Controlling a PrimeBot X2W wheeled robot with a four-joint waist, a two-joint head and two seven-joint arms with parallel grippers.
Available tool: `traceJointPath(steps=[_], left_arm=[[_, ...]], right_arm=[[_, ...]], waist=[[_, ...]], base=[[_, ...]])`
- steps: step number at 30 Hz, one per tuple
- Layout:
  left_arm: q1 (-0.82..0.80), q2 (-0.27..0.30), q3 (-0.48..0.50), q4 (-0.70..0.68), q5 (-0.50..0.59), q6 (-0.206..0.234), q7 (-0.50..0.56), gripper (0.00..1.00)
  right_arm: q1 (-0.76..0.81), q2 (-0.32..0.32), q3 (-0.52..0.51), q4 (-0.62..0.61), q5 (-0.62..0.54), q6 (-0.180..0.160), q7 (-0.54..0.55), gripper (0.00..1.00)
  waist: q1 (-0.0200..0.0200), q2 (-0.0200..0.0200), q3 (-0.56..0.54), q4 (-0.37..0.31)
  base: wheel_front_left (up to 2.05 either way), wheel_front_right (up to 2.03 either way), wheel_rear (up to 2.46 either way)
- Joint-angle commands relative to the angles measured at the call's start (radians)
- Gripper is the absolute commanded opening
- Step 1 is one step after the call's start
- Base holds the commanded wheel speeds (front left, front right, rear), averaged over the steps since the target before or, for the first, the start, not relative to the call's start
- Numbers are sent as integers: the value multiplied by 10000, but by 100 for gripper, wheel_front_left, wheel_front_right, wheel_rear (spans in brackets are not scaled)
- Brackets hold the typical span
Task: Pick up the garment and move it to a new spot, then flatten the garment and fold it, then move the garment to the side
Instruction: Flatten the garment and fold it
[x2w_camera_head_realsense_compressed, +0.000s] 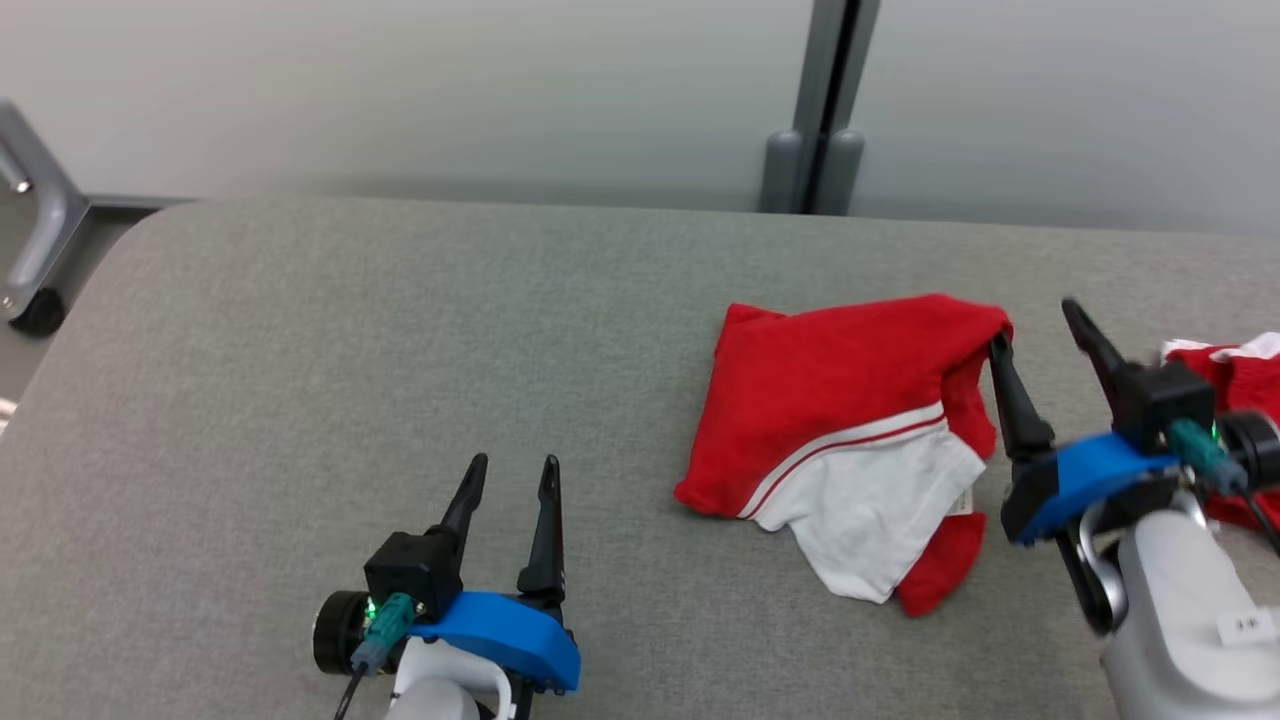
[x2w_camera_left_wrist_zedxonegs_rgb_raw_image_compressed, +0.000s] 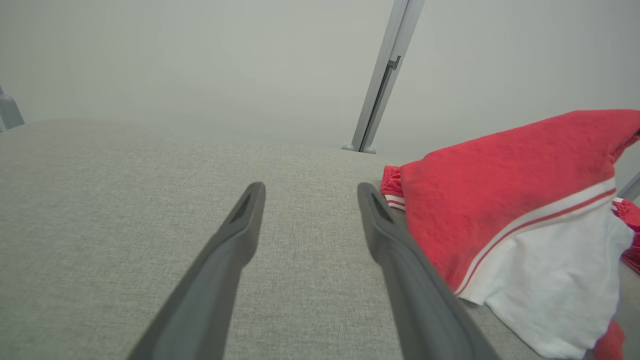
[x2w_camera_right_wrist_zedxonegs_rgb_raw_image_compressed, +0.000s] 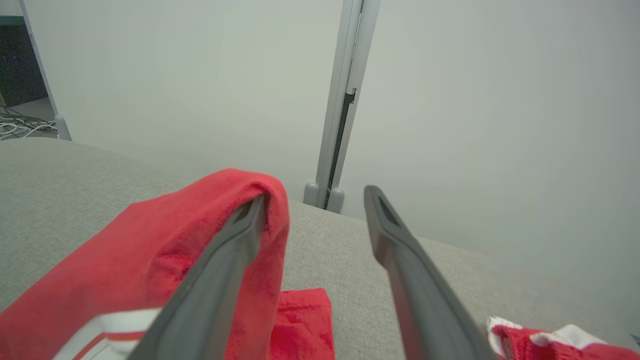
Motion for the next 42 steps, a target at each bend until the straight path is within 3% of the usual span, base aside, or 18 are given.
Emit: traceJointPath(steps=[1, 10, 16, 21, 32, 35, 36, 37, 38, 42], left_arm=[[86, -2, -108, 52, -57, -4, -25, 100], [22, -3, -862, 516, -405, -79, -14, 100], [-204, -8, -1632, 1201, -1045, -353, 705, 100], [-752, -4, -2314, 1852, -1565, -323, 1313, 100], [-1910, -1, -2705, 3334, -2978, -50, 1079, 100], [-2132, -2, -2764, 3451, -3245, -204, 635, 100], [-2189, -1, -2777, 3411, -3354, -244, 499, 44], [-2213, -1, -2809, 3348, -3462, -286, 394, 12], [-2227, -4, -2877, 3296, -3519, -321, 314, 0], [-2241, -1, -3149, 3033, -3618, -278, 121, 0]], right_arm=[[507, 62, -174, -290, 55, 1, -2, 100], [2680, 857, -932, -2068, -209, 1, 450, 100], [3202, 1183, -1144, -3258, -403, 1, 513, 100], [3337, 1311, -974, -4100, -340, 1, 549, 100], [3458, 1322, -683, -4580, 333, 1, 497, 100], [3453, 1323, -751, -4575, 421, 1, 432, 100], [3465, 1323, -787, -4569, 445, 1, 415, 100], [3489, 1322, -816, -4561, 451, 1, 382, 100], [3523, 1324, -853, -4547, 458, 1, 367, 100], [3680, 1324, -1019, -4483, 571, 1, 287, 100]], waist=[[2, -1, -317, -329], [2, -1, -409, -697], [2, -1, -220, -1091], [2, -1, 24, -1587], [2, -1, 610, -2476], [2, -1, 662, -2529], [2, -1, 667, -2530], [2, -1, 670, -2521], [2, -1, 661, -2500], [2, -1, 548, -2309]], base=[[0, 0, 0], [0, 0, 0], [0, 0, 0], [0, 0, 0], [0, 0, 0], [0, 0, 0], [0, 0, 0], [0, 0, 0], [0, 0, 0], [0, 0, 0]])
